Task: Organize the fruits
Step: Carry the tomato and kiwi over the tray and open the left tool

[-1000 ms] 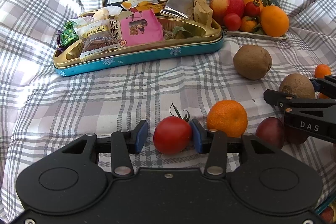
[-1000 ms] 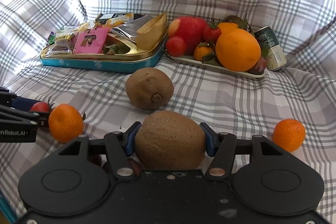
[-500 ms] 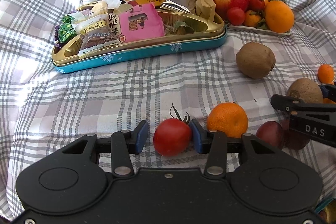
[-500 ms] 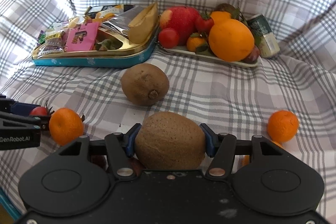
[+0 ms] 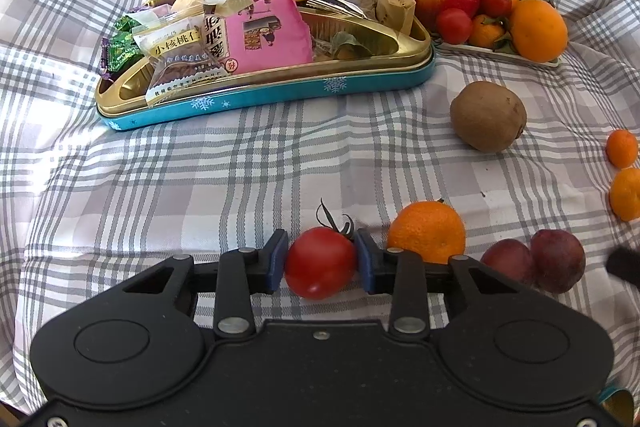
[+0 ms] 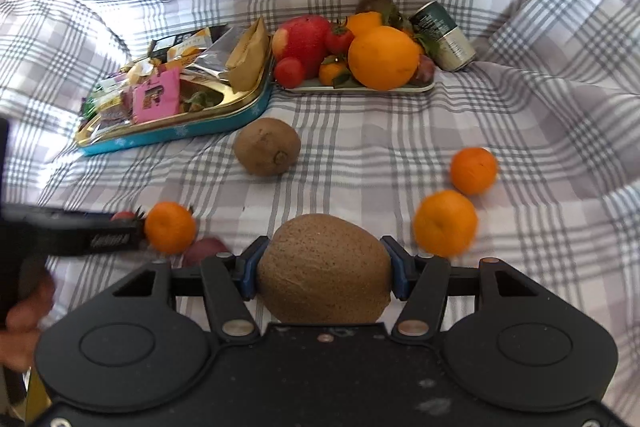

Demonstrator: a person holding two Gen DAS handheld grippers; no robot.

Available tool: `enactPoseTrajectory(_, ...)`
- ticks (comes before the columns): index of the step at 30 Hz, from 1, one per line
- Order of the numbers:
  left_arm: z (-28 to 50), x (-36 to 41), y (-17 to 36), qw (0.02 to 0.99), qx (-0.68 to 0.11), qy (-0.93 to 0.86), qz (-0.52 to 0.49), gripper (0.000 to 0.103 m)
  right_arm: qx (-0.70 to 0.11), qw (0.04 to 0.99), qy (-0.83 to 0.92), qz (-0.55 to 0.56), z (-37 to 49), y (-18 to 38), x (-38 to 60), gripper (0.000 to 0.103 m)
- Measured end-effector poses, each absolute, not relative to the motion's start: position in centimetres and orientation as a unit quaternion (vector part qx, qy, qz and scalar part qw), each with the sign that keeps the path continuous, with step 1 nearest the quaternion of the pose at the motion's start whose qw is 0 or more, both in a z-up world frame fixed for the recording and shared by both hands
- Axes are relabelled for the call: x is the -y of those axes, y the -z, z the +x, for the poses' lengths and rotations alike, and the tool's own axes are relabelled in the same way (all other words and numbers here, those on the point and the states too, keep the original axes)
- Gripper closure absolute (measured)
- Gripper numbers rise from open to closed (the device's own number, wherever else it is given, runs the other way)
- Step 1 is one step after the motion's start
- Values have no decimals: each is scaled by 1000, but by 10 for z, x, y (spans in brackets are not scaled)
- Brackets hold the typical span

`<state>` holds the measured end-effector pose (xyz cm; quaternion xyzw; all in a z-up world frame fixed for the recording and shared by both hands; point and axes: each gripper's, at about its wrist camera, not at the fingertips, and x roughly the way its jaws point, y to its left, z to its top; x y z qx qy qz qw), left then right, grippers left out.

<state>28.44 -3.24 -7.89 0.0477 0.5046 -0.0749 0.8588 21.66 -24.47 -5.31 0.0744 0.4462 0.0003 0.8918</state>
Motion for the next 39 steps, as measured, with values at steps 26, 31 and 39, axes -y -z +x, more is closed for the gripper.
enactPoseTrajectory(26, 233, 15, 21, 847, -525, 80, 21, 59, -480, 870, -96, 65, 85, 29, 200, 42)
enactPoseTrajectory(31, 190, 12, 12, 851, -517, 85, 39, 59, -489, 865, -99, 54, 73, 32, 199, 42)
enactPoseTrajectory(39, 126, 13, 17, 861, -500, 85, 22, 59, -485, 868, -103, 34, 43, 34, 193, 42)
